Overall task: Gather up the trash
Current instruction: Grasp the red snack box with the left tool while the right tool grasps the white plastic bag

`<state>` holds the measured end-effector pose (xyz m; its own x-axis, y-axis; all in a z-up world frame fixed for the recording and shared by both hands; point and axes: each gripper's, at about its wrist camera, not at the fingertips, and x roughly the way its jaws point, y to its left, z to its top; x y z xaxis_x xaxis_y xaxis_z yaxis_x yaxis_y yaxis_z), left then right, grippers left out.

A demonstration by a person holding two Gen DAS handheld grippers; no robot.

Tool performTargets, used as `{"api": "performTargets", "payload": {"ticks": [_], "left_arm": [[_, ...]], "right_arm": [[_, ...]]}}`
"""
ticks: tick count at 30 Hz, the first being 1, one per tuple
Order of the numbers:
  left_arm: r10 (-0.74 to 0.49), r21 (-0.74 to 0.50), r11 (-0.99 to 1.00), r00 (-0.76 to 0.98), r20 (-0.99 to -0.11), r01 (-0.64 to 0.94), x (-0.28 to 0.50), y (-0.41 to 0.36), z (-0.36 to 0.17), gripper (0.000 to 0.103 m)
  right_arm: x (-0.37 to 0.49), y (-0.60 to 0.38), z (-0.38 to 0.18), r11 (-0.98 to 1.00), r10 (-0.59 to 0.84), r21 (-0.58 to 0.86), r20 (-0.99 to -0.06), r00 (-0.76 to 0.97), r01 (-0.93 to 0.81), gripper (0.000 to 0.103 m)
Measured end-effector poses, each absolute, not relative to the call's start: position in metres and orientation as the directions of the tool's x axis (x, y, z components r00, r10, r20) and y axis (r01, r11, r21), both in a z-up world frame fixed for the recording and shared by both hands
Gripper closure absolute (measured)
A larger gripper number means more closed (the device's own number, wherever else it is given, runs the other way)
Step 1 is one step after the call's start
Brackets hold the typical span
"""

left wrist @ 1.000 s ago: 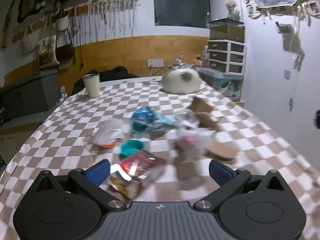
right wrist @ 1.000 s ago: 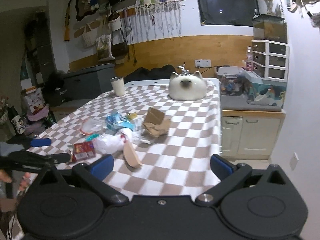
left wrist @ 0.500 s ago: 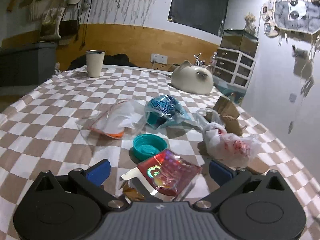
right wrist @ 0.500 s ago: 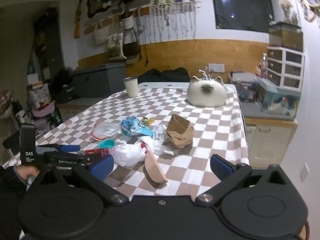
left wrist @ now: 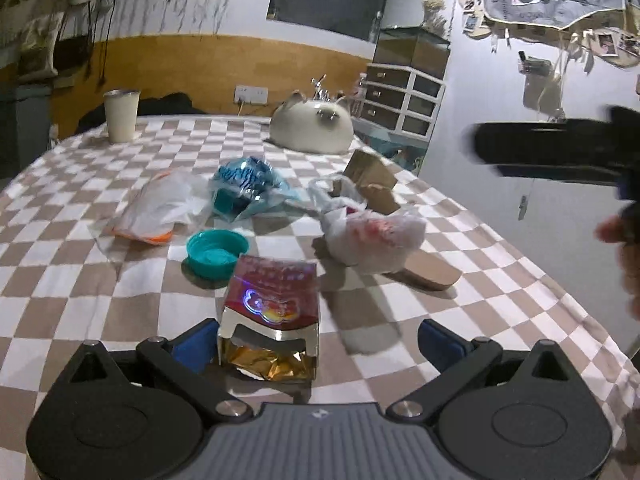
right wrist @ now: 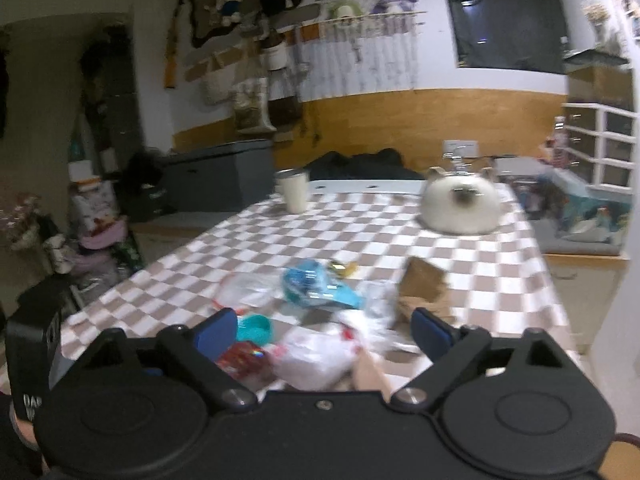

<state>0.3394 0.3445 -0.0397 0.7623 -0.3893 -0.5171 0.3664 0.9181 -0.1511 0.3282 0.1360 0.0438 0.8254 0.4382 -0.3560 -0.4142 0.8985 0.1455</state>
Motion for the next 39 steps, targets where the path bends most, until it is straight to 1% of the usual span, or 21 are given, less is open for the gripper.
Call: {"api": "performTargets", "payload": {"ticks": [1, 4, 7, 9, 10, 11, 12, 13, 15, 18, 19, 25, 27, 29, 31, 32, 33, 35, 36, 37, 39], "left_arm": [[-0.382, -0.147, 0.922, 0.773, -0.507, 0.359, 0.337, 0.344, -0.039, 0.000], [-0.351, -0.138, 0.935, 0.790, -0.503, 0.327, 0.335, 0.343, -0.038, 0.001], [-0.302, -0.138, 0.953, 0.780, -0.548, 0.271, 0.342, 0.345, -0.042, 0.002], [-0.277, -0.146, 0.961, 0.781, -0.560, 0.236, 0.345, 0.349, -0.044, 0.005], [-0.273, -0.147, 0.962, 0.784, -0.557, 0.230, 0.345, 0.350, -0.043, 0.006], [-0.267, -0.145, 0.964, 0.789, -0.553, 0.224, 0.344, 0.351, -0.043, 0.006], [-0.261, -0.139, 0.965, 0.794, -0.549, 0.222, 0.344, 0.350, -0.042, 0.009], [-0.263, -0.137, 0.965, 0.797, -0.544, 0.224, 0.343, 0.350, -0.042, 0.015], [-0.262, -0.139, 0.965, 0.801, -0.538, 0.223, 0.343, 0.348, -0.041, 0.025], [-0.225, -0.109, 0.974, 0.817, -0.531, 0.197, 0.342, 0.345, -0.039, 0.029], [-0.217, -0.101, 0.976, 0.822, -0.527, 0.193, 0.342, 0.344, -0.039, 0.029], [-0.174, -0.063, 0.984, 0.830, -0.530, 0.166, 0.346, 0.338, -0.039, 0.029], [-0.157, -0.062, 0.987, 0.835, -0.527, 0.146, 0.350, 0.338, -0.039, 0.029], [-0.129, -0.053, 0.991, 0.846, -0.517, 0.119, 0.352, 0.339, -0.038, 0.029], [-0.113, -0.037, 0.993, 0.859, -0.499, 0.109, 0.349, 0.337, -0.036, 0.035], [-0.109, -0.023, 0.993, 0.864, -0.492, 0.112, 0.348, 0.335, -0.035, 0.036], [-0.106, -0.010, 0.993, 0.864, -0.492, 0.116, 0.348, 0.333, -0.035, 0.036], [-0.106, 0.011, 0.992, 0.857, -0.504, 0.129, 0.350, 0.329, -0.035, 0.039], [-0.109, 0.020, 0.990, 0.854, -0.510, 0.139, 0.351, 0.327, -0.036, 0.040], [-0.112, 0.026, 0.989, 0.852, -0.511, 0.146, 0.352, 0.325, -0.036, 0.040], [-0.117, 0.035, 0.987, 0.848, -0.517, 0.158, 0.352, 0.323, -0.037, 0.040]], "right_arm": [[0.332, 0.143, 0.041, 0.896, 0.442, 0.146, -0.355, 0.823, -0.418, 0.012], [0.344, 0.158, 0.031, 0.898, 0.439, 0.147, -0.382, 0.813, -0.416, 0.019], [0.357, 0.175, 0.019, 0.907, 0.414, 0.121, -0.420, 0.807, -0.403, 0.026], [0.363, 0.184, 0.011, 0.921, 0.368, 0.045, -0.437, 0.821, -0.388, 0.038], [0.365, 0.186, 0.009, 0.923, 0.359, 0.037, -0.447, 0.819, -0.384, 0.042], [0.367, 0.184, 0.006, 0.920, 0.367, 0.056, -0.466, 0.805, -0.388, 0.054], [0.368, 0.180, 0.004, 0.913, 0.390, 0.090, -0.477, 0.788, -0.397, 0.061], [0.368, 0.175, 0.003, 0.904, 0.417, 0.127, -0.484, 0.770, -0.409, 0.069], [0.361, 0.165, 0.002, 0.891, 0.445, 0.161, -0.490, 0.750, -0.423, 0.076], [0.339, 0.145, 0.004, 0.872, 0.486, 0.199, -0.471, 0.736, -0.448, 0.082], [0.330, 0.139, 0.005, 0.868, 0.494, 0.204, -0.462, 0.736, -0.453, 0.102], [0.283, 0.101, 0.009, 0.854, 0.514, 0.205, -0.474, 0.715, -0.478, 0.102], [0.272, 0.092, 0.009, 0.855, 0.512, 0.206, -0.475, 0.715, -0.476, 0.097], [0.271, 0.088, 0.012, 0.862, 0.502, 0.208, -0.465, 0.729, -0.462, 0.082], [0.277, 0.089, 0.016, 0.875, 0.483, 0.209, -0.450, 0.751, -0.437, 0.078], [0.281, 0.088, 0.017, 0.877, 0.481, 0.222, -0.442, 0.758, -0.427, 0.069], [0.286, 0.089, 0.020, 0.876, 0.482, 0.249, -0.432, 0.762, -0.413, 0.058], [0.300, 0.091, 0.025, 0.872, 0.483, 0.312, -0.420, 0.768, -0.378, 0.043], [0.309, 0.093, 0.027, 0.864, 0.490, 0.346, -0.413, 0.768, -0.365, 0.040], [0.317, 0.096, 0.028, 0.860, 0.491, 0.373, -0.413, 0.768, -0.349, 0.034], [0.335, 0.103, 0.028, 0.852, 0.487, 0.426, -0.427, 0.762, -0.305, 0.031]]}}
